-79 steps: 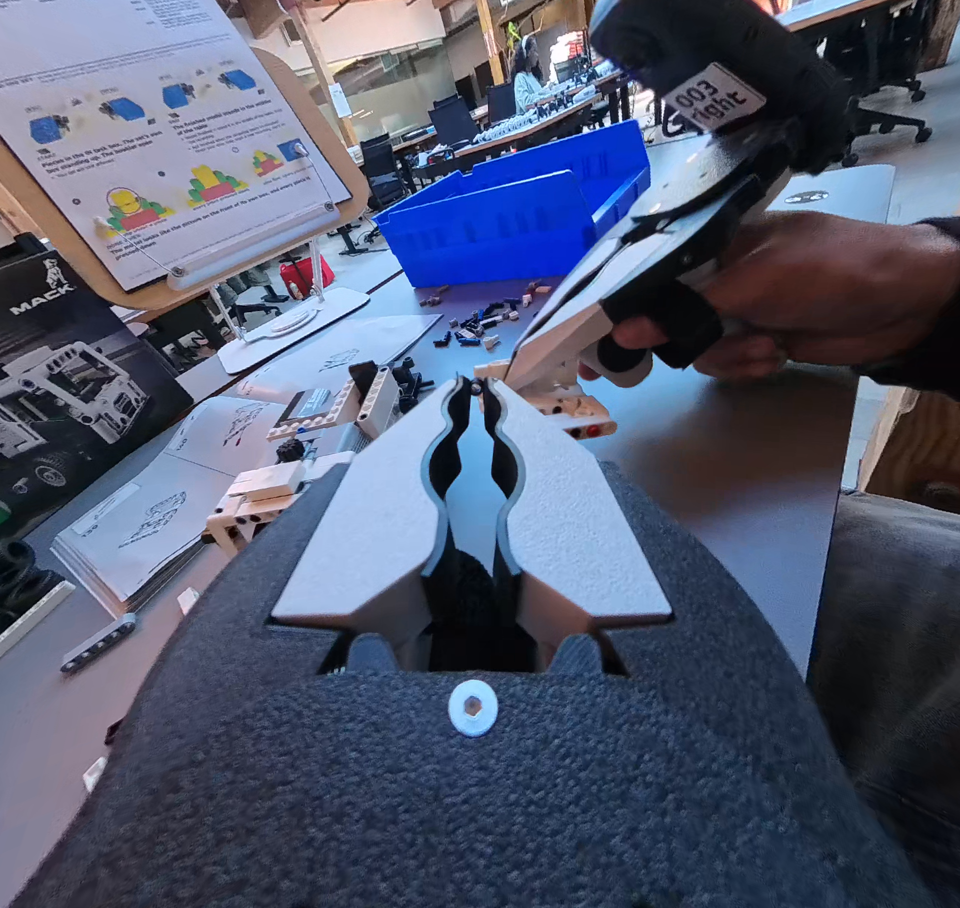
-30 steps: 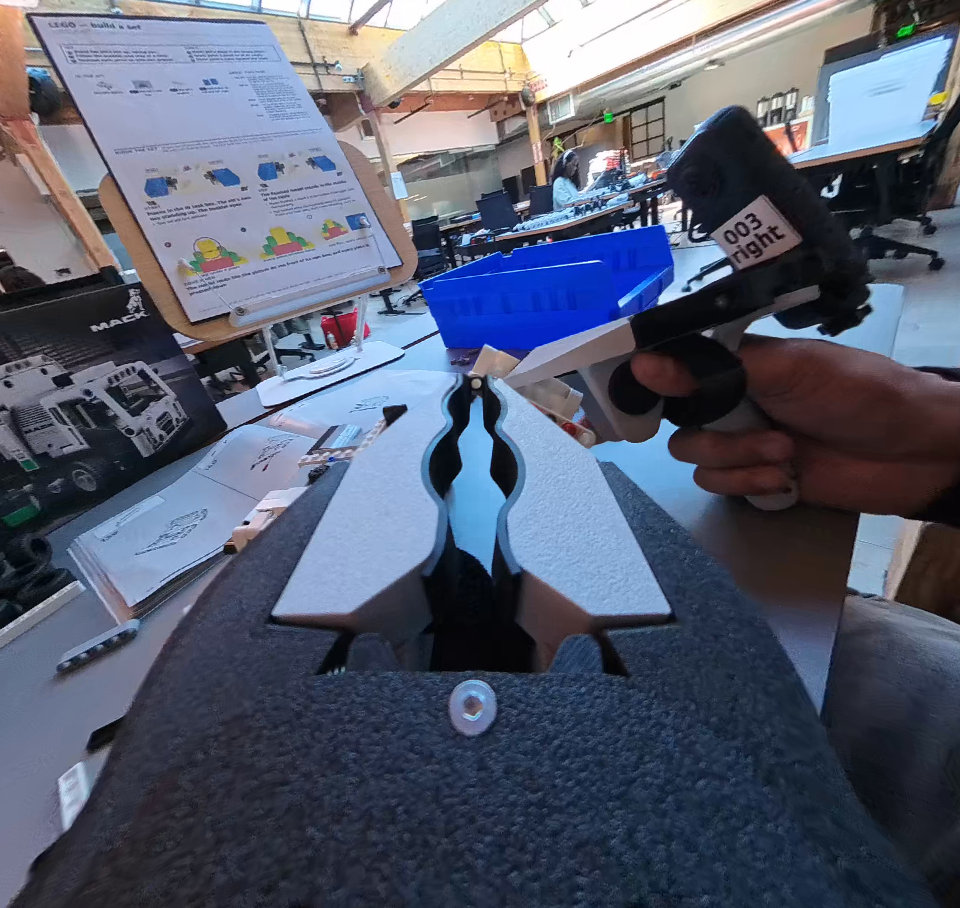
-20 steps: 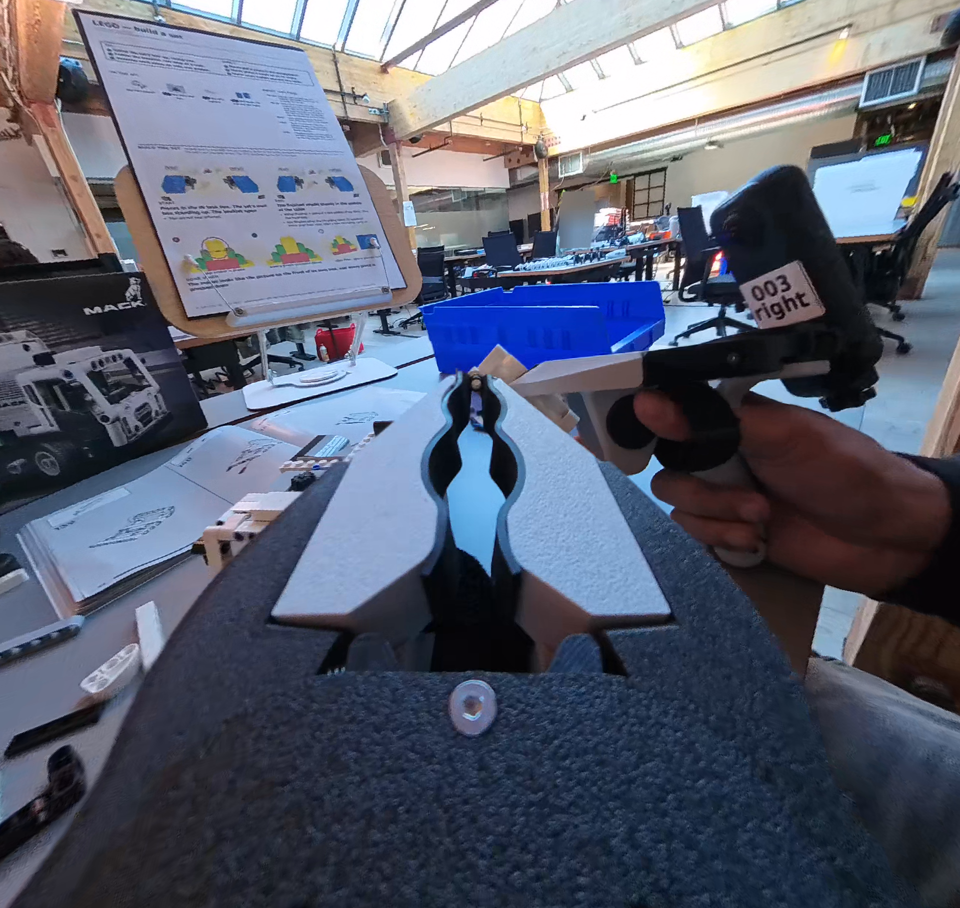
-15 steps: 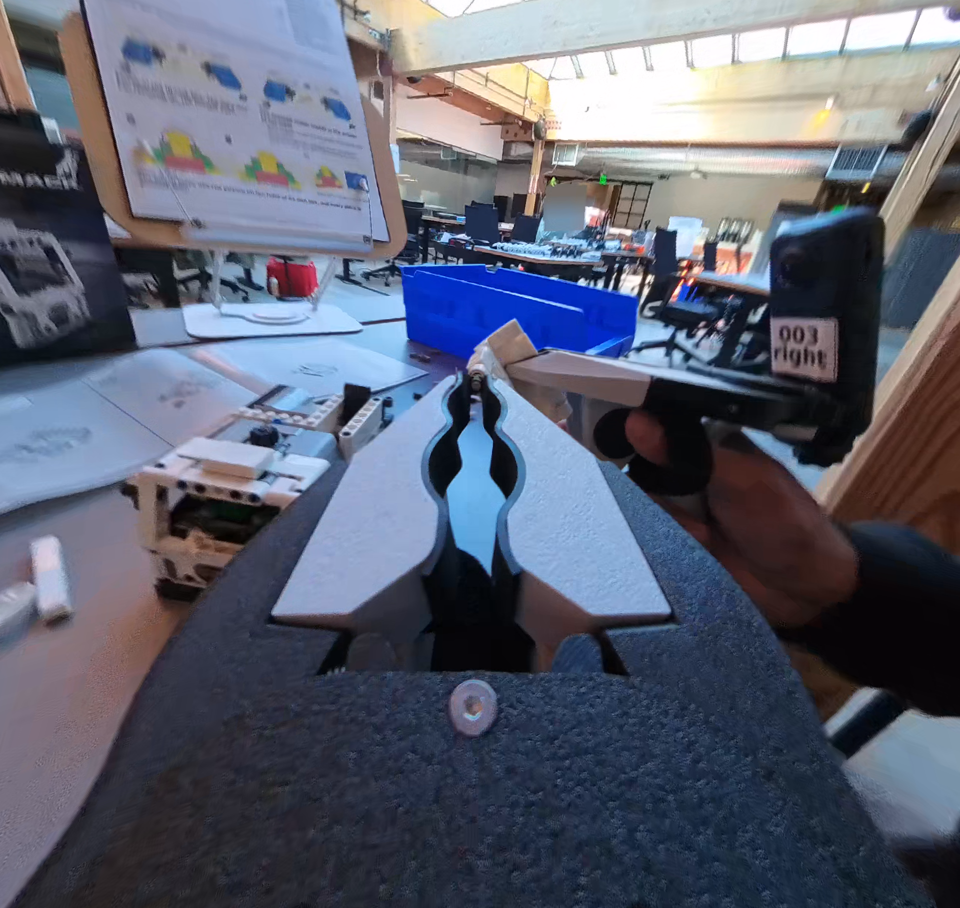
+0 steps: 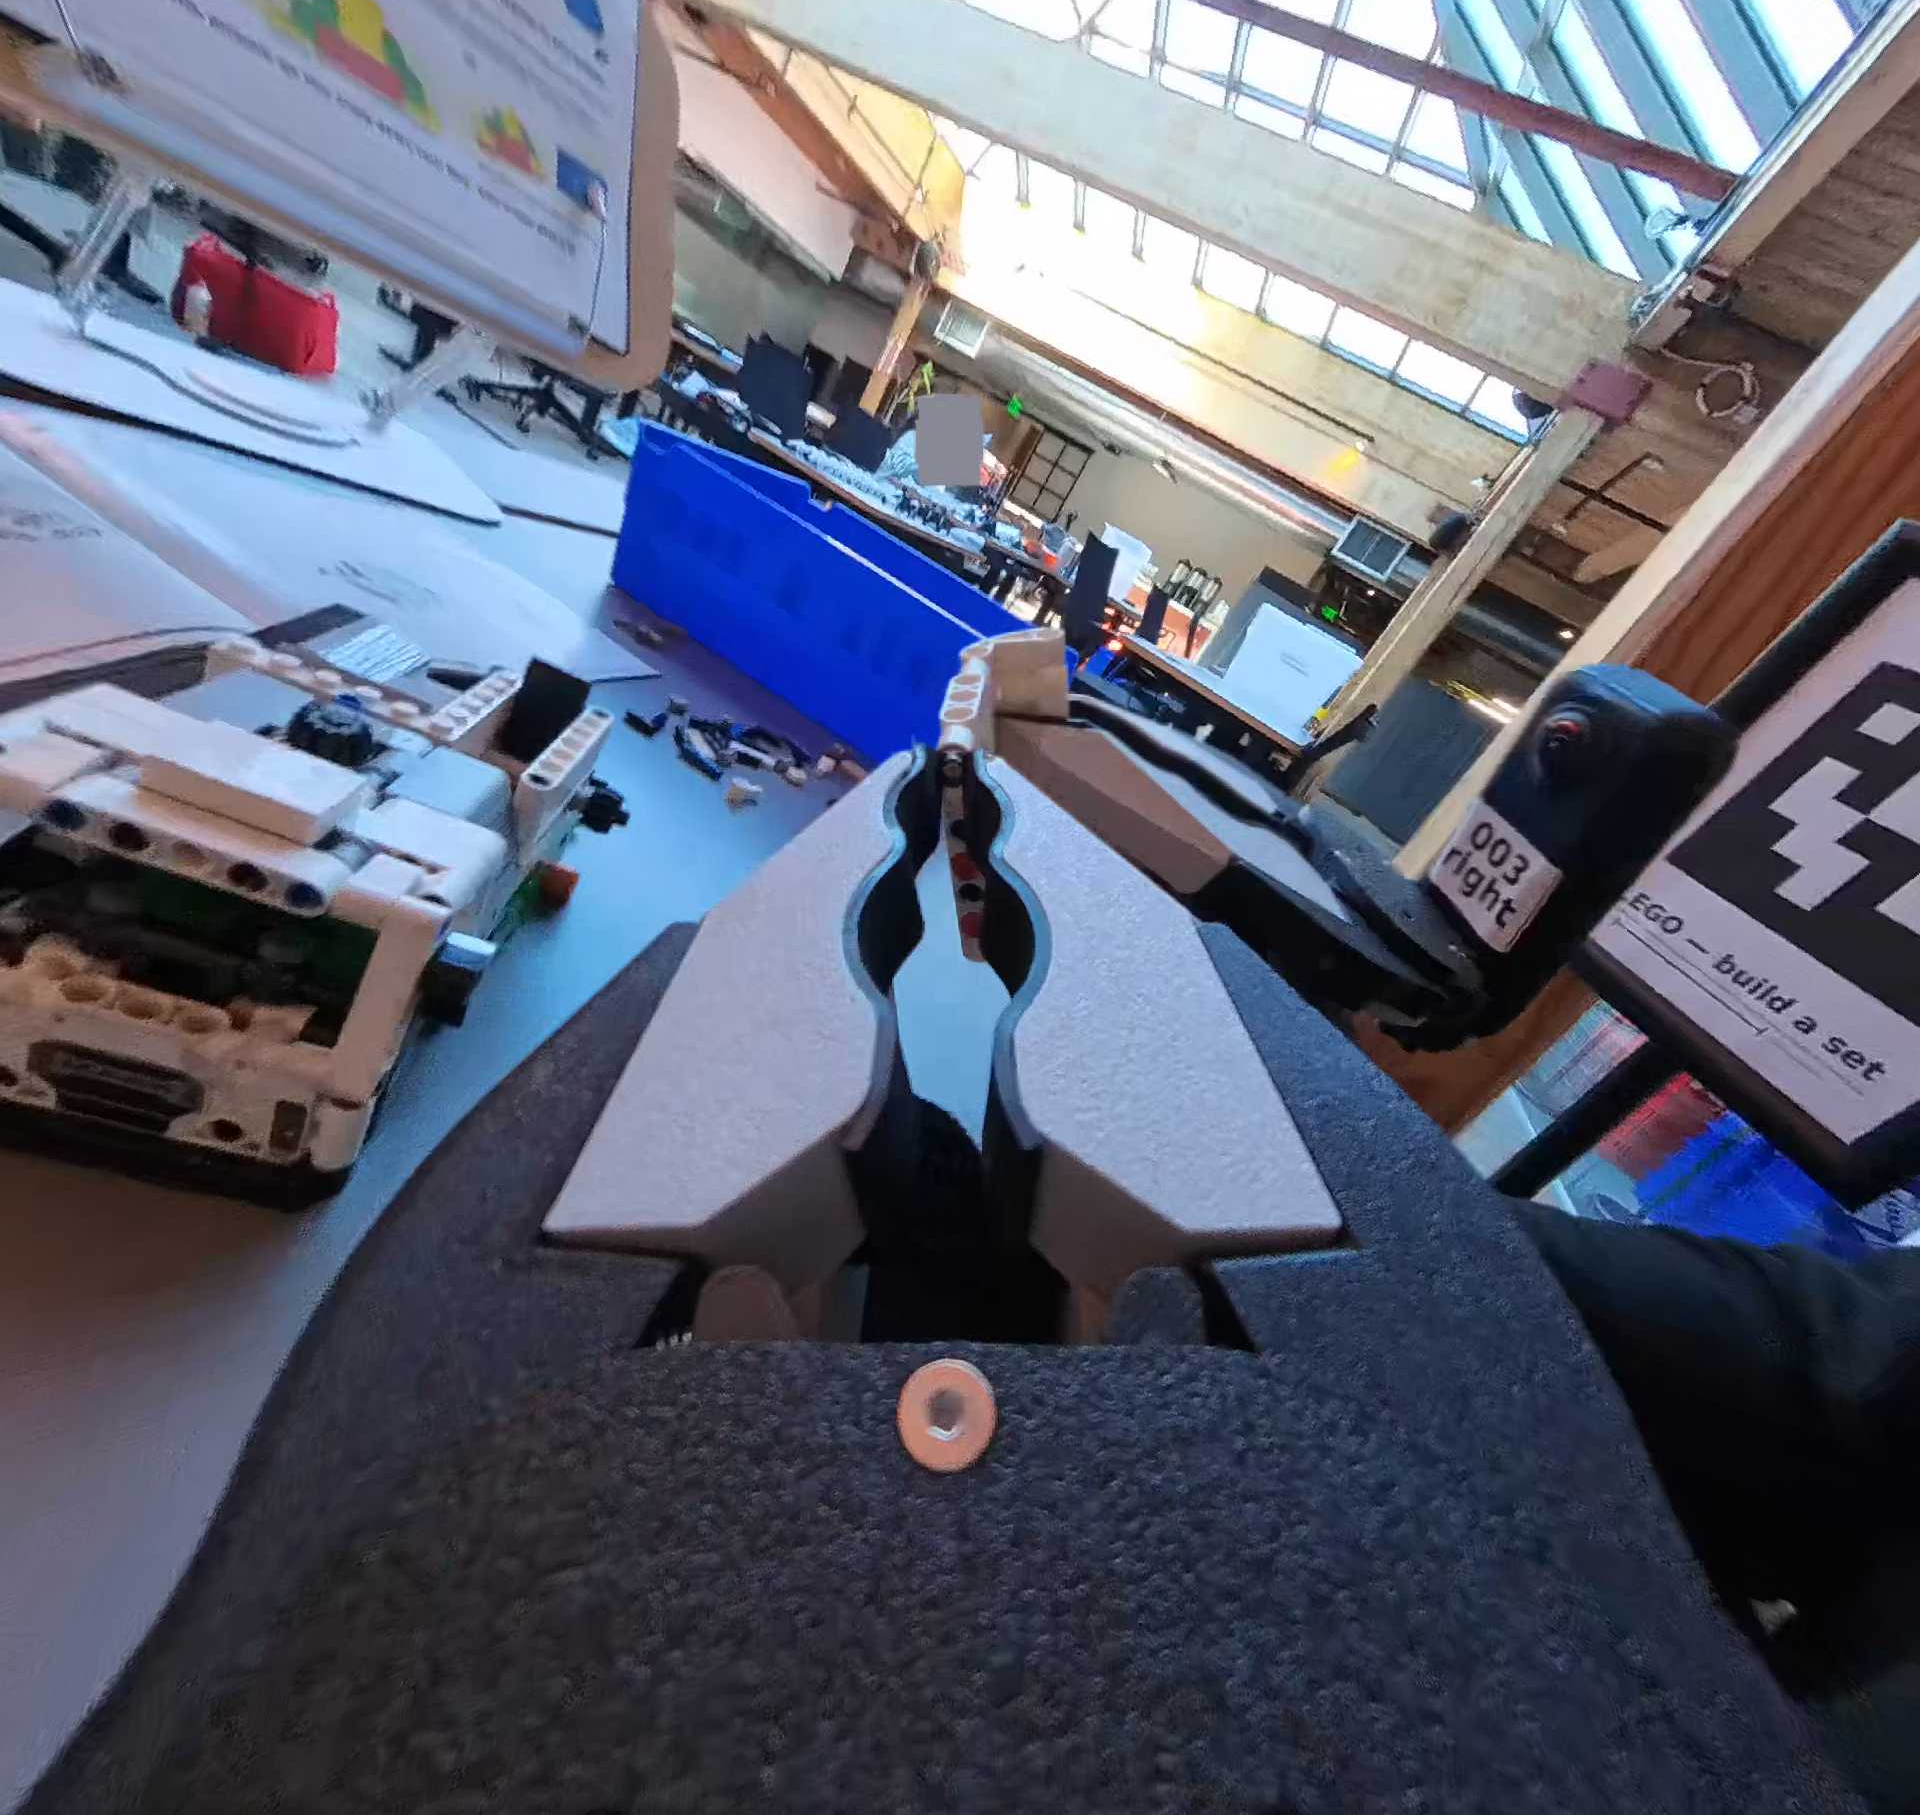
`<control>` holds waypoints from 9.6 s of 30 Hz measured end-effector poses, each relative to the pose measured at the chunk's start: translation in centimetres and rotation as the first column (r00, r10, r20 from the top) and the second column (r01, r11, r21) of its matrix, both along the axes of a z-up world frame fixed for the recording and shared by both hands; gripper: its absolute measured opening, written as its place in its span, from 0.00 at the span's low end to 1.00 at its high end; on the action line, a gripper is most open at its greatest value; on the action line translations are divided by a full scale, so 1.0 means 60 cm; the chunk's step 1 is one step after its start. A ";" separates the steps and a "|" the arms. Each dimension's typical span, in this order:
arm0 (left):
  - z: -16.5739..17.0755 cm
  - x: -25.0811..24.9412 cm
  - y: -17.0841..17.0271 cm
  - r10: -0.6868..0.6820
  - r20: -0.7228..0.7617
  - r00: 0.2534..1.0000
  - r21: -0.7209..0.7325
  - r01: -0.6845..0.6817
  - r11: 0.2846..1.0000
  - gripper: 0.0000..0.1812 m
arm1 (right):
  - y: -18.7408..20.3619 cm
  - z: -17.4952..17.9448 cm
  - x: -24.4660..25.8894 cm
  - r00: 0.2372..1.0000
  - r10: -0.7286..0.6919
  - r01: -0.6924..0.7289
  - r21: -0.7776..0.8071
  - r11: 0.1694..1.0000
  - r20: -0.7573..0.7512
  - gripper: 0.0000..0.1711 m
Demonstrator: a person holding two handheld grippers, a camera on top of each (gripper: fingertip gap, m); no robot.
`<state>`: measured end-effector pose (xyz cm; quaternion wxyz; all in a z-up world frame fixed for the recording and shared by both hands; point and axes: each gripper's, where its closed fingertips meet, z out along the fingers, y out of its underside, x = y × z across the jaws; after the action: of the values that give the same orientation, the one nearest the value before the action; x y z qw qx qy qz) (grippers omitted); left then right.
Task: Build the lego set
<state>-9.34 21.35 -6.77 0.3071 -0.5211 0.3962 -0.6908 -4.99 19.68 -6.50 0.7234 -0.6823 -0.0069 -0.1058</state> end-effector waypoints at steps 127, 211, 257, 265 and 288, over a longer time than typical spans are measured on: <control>-0.005 -0.070 -0.098 -0.209 0.252 0.945 0.778 -0.069 0.624 0.02 | -0.064 -0.014 -0.153 -0.124 0.489 -0.867 0.334 0.370 -0.864 0.01; -0.028 -0.059 -0.076 -0.157 0.087 0.984 0.729 0.044 0.683 0.02 | -0.102 -0.140 0.009 0.850 0.376 -0.521 -0.697 0.493 -0.370 0.24; -0.019 -0.035 -0.006 0.180 0.127 0.976 0.705 -0.216 0.676 0.02 | 0.015 -0.070 -0.044 0.803 0.321 -0.451 -0.160 0.878 -0.501 0.17; -0.020 -0.033 -0.006 0.163 0.110 0.980 0.693 -0.193 0.695 0.02 | 0.014 -0.065 -0.044 0.852 0.315 -0.415 -0.172 0.894 -0.419 0.16; -0.012 -0.030 -0.015 -0.072 0.002 0.997 0.382 0.066 0.922 0.02 | 0.000 -0.037 -0.033 0.960 0.279 -0.277 -0.170 0.946 -0.014 0.06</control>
<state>-11.12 20.44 -7.48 0.3812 -0.4316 0.5385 -0.6152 -6.97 19.71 -8.70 0.6700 -0.7332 -0.1160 -0.0054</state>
